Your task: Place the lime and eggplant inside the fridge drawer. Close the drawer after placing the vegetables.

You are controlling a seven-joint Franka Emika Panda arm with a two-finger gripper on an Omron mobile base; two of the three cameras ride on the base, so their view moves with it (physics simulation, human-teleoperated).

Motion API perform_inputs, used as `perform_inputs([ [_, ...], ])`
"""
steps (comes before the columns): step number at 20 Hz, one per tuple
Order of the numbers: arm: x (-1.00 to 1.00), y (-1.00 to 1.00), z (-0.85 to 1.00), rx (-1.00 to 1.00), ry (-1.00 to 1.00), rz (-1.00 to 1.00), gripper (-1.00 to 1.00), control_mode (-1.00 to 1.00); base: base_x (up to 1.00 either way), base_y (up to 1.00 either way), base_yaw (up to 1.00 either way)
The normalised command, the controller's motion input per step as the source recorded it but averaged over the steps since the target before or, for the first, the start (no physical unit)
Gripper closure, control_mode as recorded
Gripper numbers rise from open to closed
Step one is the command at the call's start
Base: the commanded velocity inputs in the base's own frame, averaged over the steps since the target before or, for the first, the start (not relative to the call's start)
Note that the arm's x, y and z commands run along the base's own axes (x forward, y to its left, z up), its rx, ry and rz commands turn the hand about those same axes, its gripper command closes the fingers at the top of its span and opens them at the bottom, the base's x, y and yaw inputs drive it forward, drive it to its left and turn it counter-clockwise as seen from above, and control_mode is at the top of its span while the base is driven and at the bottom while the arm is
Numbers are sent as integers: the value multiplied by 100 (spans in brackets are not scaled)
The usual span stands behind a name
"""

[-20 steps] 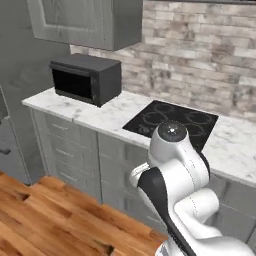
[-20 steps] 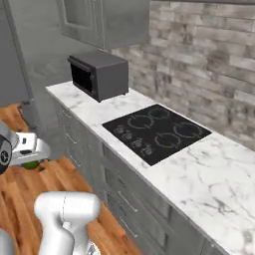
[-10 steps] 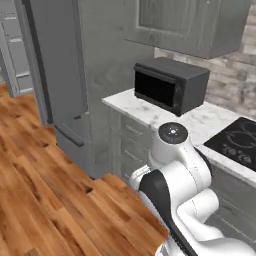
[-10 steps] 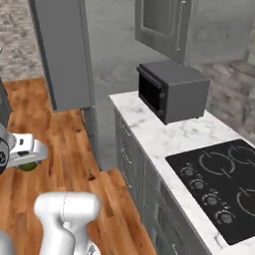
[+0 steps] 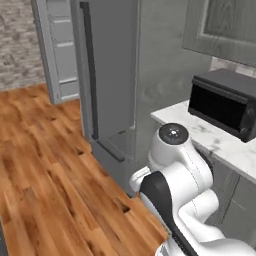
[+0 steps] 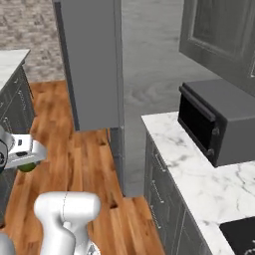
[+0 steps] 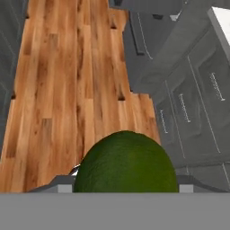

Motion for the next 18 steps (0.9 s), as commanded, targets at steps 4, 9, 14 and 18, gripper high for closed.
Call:
perform_inputs([
  [4, 0, 0, 0, 0, 0, 0, 100, 100, 100, 99, 18],
  [9, 0, 0, 0, 0, 0, 0, 100, 100, 100, 98, 10],
  [14, 0, 0, 0, 0, 0, 0, 100, 100, 100, 80, 0],
  [18, 0, 0, 0, 0, 0, 0, 100, 100, 100, 48, 0],
])
